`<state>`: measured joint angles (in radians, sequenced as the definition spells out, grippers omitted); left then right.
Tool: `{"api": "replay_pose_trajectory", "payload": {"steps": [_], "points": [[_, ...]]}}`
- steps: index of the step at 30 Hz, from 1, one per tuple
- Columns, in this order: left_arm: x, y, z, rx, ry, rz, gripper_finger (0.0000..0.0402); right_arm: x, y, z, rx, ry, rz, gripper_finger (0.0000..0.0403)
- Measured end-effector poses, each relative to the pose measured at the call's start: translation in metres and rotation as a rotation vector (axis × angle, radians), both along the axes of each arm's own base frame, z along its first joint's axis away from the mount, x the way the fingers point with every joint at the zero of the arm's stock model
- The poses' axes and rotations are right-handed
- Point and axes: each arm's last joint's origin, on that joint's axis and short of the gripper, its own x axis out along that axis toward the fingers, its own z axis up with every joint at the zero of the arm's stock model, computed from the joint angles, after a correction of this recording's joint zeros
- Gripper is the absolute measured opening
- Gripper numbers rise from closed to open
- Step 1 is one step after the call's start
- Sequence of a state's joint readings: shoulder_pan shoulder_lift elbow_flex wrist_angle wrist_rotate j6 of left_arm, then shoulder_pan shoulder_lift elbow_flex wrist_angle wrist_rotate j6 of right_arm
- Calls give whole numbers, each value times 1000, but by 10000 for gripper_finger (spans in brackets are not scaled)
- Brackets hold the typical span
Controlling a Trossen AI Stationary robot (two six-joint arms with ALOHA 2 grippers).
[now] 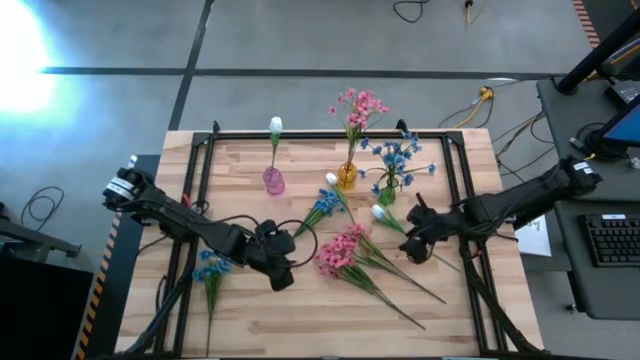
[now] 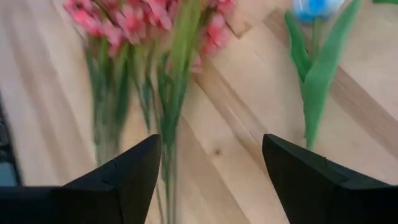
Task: Sort flowers into vase by color
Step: Put the bottom white tulip into the violet vase
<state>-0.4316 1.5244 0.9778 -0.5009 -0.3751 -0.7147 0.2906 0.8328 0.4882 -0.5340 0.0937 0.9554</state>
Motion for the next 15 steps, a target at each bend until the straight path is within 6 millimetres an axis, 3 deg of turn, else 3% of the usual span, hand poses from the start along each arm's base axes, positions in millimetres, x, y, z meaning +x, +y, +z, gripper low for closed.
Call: {"api": "replay_pose_trajectory", "payload": {"steps": [7,15], "points": [[-5,-1,-3,-2,64,-11,187,3,0,-12,-150,304,7,258],[-23,-14,4,-70,140,-53,187,11,0,-29,-274,356,-2,258]]}}
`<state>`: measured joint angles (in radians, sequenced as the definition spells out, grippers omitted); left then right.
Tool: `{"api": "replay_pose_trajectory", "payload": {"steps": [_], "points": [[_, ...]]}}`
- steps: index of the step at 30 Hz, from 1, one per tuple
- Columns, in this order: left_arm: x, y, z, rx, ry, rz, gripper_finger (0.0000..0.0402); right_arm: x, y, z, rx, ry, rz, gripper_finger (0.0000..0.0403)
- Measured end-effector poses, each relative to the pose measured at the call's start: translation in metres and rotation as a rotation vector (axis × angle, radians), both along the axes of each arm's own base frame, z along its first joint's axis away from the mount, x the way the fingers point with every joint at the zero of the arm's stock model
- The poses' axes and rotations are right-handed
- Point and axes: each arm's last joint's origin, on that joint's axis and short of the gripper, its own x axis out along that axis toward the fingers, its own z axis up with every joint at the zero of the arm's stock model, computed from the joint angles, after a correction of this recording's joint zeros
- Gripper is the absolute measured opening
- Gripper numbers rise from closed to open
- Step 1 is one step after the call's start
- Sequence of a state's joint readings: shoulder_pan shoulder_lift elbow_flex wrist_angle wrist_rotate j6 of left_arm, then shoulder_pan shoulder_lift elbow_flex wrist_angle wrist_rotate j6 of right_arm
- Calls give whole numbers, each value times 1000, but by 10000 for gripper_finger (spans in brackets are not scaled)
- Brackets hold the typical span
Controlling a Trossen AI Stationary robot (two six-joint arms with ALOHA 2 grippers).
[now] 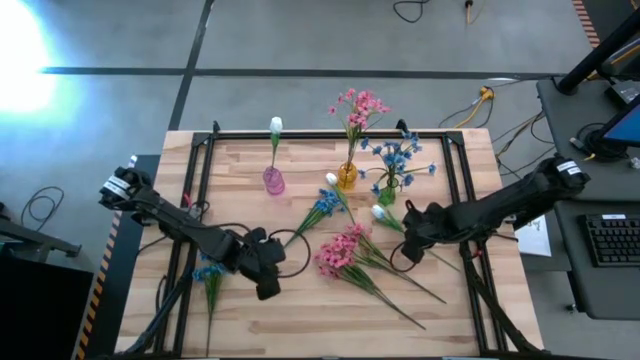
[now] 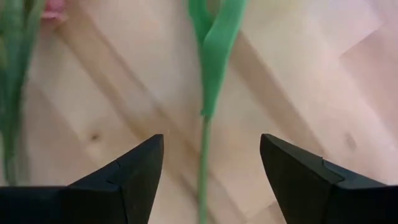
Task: Sort flowers into vase by color
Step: Put the bottom white tulip into the violet vase
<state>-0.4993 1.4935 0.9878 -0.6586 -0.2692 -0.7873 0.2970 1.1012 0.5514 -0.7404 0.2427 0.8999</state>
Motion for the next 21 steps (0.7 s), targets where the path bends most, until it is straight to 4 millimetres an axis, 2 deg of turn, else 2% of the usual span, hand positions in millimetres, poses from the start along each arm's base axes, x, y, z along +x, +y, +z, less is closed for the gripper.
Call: {"api": "replay_pose_trajectory", "payload": {"steps": [9,21], "points": [[0,1,7,104,-83,-4,187,8,-2,-6,-152,-22,24,224],[0,3,8,151,-101,0,187,23,2,-34,-212,12,84,173]]}}
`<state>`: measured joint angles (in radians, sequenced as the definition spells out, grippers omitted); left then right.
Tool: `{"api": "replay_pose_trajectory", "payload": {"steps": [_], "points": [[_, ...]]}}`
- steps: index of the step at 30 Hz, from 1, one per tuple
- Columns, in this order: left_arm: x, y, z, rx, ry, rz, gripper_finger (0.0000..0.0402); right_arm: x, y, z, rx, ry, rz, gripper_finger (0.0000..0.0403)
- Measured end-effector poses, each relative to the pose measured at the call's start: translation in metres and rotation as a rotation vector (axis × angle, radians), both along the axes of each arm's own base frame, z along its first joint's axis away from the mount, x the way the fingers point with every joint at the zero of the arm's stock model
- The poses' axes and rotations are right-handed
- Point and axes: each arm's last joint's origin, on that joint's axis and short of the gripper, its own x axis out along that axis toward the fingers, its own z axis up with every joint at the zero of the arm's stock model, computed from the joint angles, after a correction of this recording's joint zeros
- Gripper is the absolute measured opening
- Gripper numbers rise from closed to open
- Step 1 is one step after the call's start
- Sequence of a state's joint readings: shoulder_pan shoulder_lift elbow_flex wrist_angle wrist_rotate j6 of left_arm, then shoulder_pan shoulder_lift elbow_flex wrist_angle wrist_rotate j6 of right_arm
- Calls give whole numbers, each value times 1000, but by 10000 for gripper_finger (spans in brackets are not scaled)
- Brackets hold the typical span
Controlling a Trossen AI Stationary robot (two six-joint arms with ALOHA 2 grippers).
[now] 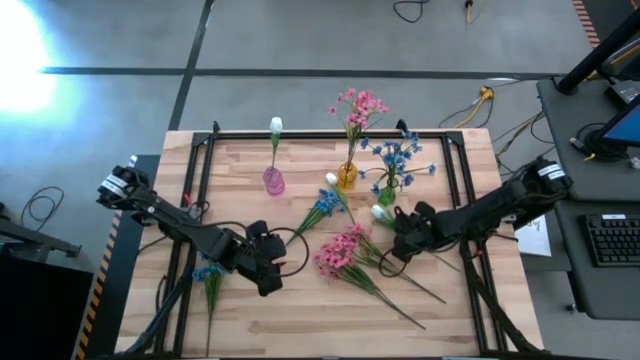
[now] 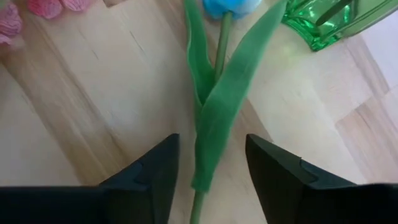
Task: Sort flowers into vase by color
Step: Put the bottom white tulip into the violet vase
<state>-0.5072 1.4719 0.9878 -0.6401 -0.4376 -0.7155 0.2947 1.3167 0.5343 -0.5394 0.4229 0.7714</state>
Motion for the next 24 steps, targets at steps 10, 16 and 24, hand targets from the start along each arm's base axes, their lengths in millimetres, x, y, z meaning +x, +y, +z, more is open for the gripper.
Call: {"api": "replay_pose_trajectory", "payload": {"steps": [10,16,24], "points": [[0,2,0,44,-20,22,187,1,1,-4,15,14,2,26],[0,1,1,36,-26,33,187,0,1,-3,30,2,-35,16],[0,1,1,32,-27,38,187,2,3,18,82,-67,-21,14]]}}
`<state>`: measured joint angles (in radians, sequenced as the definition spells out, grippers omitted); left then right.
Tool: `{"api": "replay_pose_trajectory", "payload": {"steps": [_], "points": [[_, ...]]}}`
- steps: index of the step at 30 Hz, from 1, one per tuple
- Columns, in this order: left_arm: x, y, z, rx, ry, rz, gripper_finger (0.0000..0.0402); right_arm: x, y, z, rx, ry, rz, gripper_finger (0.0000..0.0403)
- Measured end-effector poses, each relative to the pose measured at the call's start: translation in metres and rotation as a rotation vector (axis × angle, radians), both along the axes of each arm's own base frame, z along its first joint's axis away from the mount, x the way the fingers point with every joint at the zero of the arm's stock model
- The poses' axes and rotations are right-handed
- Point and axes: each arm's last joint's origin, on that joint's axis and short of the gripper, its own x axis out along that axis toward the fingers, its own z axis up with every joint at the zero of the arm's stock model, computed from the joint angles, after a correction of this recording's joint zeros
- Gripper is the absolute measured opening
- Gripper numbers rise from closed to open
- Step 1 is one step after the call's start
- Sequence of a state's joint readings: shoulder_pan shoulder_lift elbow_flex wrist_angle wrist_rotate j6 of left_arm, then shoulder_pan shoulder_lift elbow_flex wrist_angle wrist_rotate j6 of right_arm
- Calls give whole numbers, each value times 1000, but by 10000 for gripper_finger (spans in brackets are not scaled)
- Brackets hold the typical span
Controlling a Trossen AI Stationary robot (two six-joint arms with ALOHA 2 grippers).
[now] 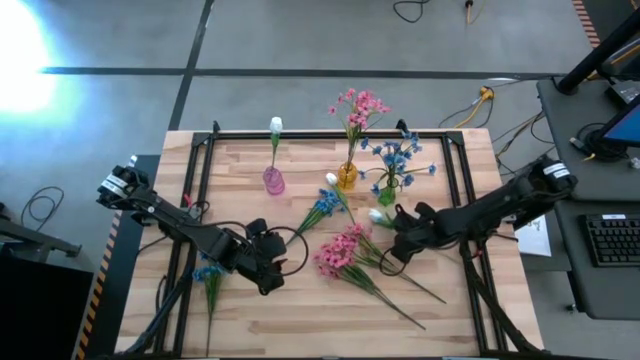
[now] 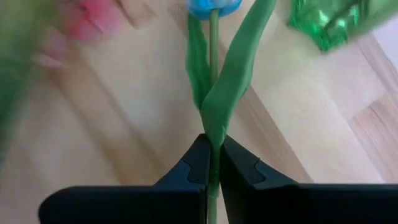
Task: Sort flowers into vase by color
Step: Put the bottom white tulip into the violet vase
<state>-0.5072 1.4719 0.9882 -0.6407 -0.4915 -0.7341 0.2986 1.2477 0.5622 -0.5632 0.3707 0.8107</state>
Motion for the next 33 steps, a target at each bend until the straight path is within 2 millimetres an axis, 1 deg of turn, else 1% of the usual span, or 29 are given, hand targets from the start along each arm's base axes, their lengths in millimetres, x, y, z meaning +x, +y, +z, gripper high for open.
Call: {"api": "replay_pose_trajectory", "payload": {"steps": [3,6,10,13,15,19,23,26,28,31,33], "points": [[0,0,0,4,1,-6,187,-4,1,10,12,-23,27,13],[1,0,1,16,-16,-9,187,-6,4,26,31,-101,71,13],[5,-2,3,2,-62,-9,187,-13,8,43,60,-196,106,13],[10,-5,7,-6,-119,-39,187,-16,12,57,80,-301,159,13],[15,-7,11,2,-182,-69,187,-15,15,67,93,-395,206,13],[28,-13,25,52,-356,-126,187,-4,23,89,90,-637,318,13],[36,-16,39,114,-506,-143,187,10,29,108,11,-855,436,13],[43,-19,42,154,-568,-155,187,22,34,114,-83,-960,510,13],[50,-19,42,193,-615,-168,187,29,37,114,-145,-1007,551,13],[63,-17,46,250,-714,-176,187,41,43,116,-221,-1107,581,13],[69,-16,44,279,-738,-177,187,48,45,117,-259,-1178,581,13]]}}
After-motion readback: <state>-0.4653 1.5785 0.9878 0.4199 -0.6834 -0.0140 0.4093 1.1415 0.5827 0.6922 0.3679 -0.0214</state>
